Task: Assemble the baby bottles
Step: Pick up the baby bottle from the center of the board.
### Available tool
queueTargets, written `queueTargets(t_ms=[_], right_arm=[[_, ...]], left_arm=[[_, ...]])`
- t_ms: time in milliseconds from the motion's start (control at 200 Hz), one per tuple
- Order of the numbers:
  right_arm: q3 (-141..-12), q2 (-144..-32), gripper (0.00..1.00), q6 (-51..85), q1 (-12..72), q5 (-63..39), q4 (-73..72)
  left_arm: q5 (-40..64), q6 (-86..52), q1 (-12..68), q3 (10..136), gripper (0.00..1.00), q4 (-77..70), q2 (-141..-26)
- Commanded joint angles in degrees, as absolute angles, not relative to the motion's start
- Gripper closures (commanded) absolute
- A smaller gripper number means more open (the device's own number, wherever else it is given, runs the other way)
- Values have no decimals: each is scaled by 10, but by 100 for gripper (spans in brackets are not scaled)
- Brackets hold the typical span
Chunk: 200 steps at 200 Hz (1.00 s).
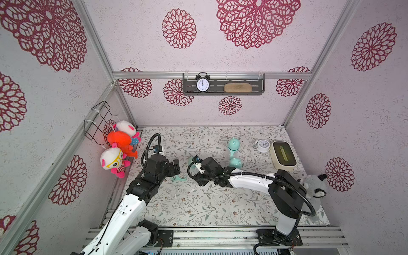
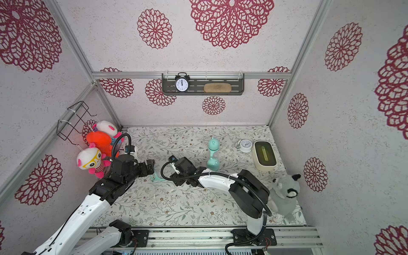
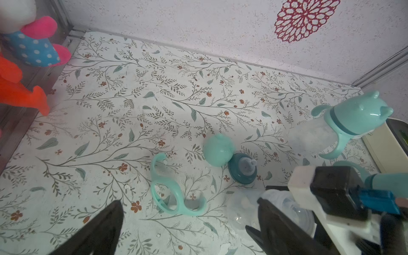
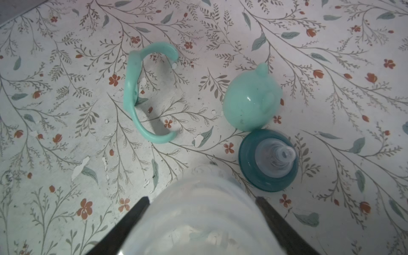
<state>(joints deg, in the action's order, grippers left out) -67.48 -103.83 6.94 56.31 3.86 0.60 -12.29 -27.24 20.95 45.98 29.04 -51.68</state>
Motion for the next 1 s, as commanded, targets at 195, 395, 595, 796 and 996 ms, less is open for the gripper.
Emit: queueTargets(t_ms=[195,395,595,796,996], right_arm=[[-679,-1022,48,81,566,50,-25],[-743,-998,56,78,553,40,83],[-820,-979,56,73,524,-18,203],[-925,-986,56,50,509,-37,335],[-1011,-1001,55,45,504,-68,419]], left_arm=[[-82,-259,204,437,2,259,-511],[11,-242,206,399,2,181,-516],[44,-211,230,356,2,122,-498],[49,-188,265,285,2,33,-451],[87,-143,286,232,2,-42,-408]])
